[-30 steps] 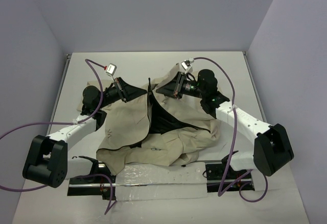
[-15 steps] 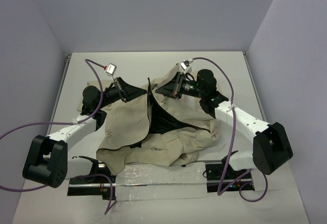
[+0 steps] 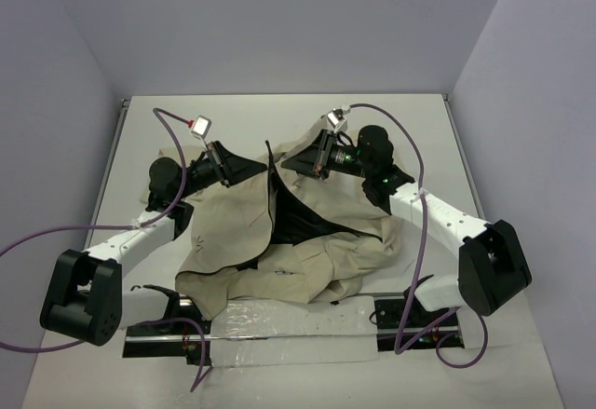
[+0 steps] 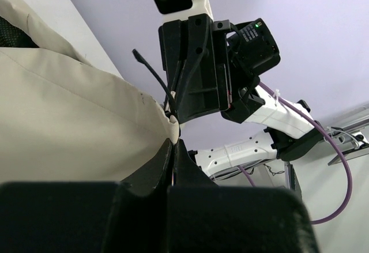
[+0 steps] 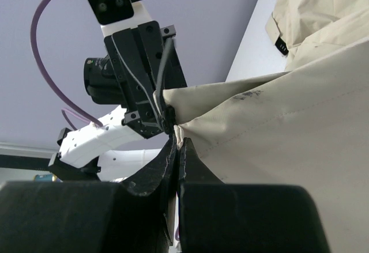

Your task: Zip up the jacket

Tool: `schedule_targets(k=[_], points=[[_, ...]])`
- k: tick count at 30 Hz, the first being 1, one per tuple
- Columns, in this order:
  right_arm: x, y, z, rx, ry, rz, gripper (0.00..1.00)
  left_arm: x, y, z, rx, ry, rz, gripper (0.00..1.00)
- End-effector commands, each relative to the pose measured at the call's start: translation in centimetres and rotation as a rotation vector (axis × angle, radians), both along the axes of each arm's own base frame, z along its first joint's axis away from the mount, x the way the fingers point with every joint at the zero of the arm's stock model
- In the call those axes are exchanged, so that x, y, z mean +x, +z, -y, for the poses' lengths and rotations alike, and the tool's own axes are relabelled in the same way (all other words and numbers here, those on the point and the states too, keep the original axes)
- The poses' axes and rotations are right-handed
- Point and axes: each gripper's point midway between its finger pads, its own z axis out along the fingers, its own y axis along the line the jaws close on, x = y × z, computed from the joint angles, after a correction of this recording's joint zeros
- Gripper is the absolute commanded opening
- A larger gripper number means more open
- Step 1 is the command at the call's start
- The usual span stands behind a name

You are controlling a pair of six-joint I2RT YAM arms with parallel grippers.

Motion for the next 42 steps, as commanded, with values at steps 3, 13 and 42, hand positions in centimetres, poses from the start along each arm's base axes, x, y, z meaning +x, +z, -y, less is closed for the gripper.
schedule_targets(k=[3,13,42], points=[[-0.1,3.9,-0.6,0.080,0.024,0.092,0.00,-1.2,1.8,-0.4,-0.019,-0.007,0.113,0.00],[0.0,4.9,-0.7,0.106,0.026,0.104,0.00,-1.5,1.5,-0.3,-0.015,-0.022,0.111,0.00],[2.5,7.1,0.7,0.186,-0.216,0.112,0.00,-2.0,1.2,0.6,-0.047,-0.027,0.093,0.00]])
